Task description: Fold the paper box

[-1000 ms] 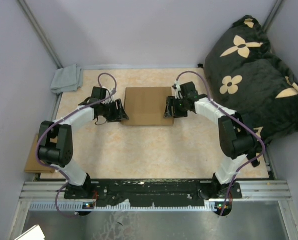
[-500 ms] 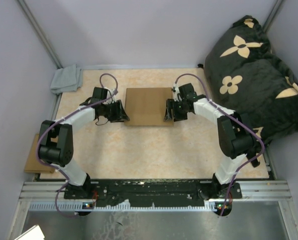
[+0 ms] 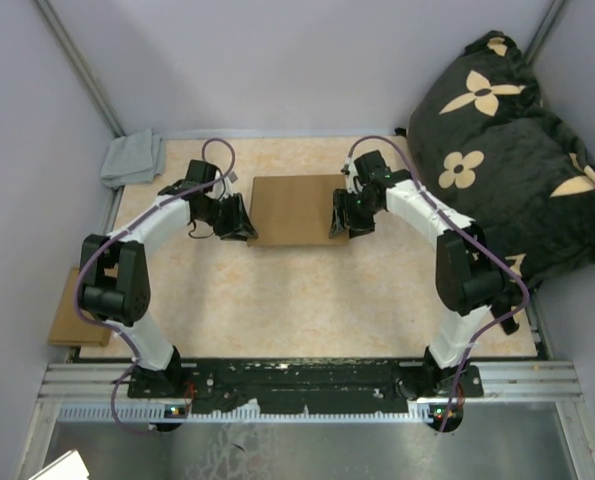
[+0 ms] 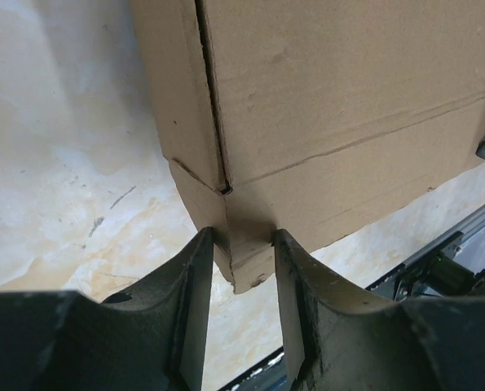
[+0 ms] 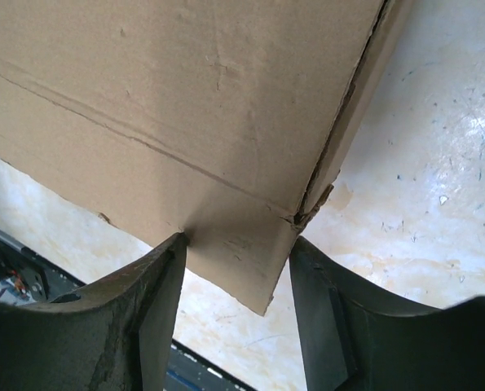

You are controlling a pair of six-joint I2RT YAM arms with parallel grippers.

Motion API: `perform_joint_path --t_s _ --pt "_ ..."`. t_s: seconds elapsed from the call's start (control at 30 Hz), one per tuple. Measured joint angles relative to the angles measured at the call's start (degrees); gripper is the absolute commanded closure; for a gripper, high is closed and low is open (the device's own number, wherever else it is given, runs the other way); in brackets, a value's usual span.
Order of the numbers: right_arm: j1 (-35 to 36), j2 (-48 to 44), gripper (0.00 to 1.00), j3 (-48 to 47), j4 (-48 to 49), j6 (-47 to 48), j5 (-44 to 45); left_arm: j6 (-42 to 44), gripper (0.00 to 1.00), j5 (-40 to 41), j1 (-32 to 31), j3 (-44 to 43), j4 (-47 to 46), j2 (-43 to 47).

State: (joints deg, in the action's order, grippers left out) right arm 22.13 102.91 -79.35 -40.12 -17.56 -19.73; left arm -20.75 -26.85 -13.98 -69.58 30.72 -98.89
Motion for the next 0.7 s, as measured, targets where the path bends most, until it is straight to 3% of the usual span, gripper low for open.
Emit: perform_joint_path --t_s 0.7 --pt "0.3 4.6 0.45 -3.5 -7.1 1.7 -2.4 2.4 0.59 -0.8 -0.1 -2.4 7.1 -0.8"
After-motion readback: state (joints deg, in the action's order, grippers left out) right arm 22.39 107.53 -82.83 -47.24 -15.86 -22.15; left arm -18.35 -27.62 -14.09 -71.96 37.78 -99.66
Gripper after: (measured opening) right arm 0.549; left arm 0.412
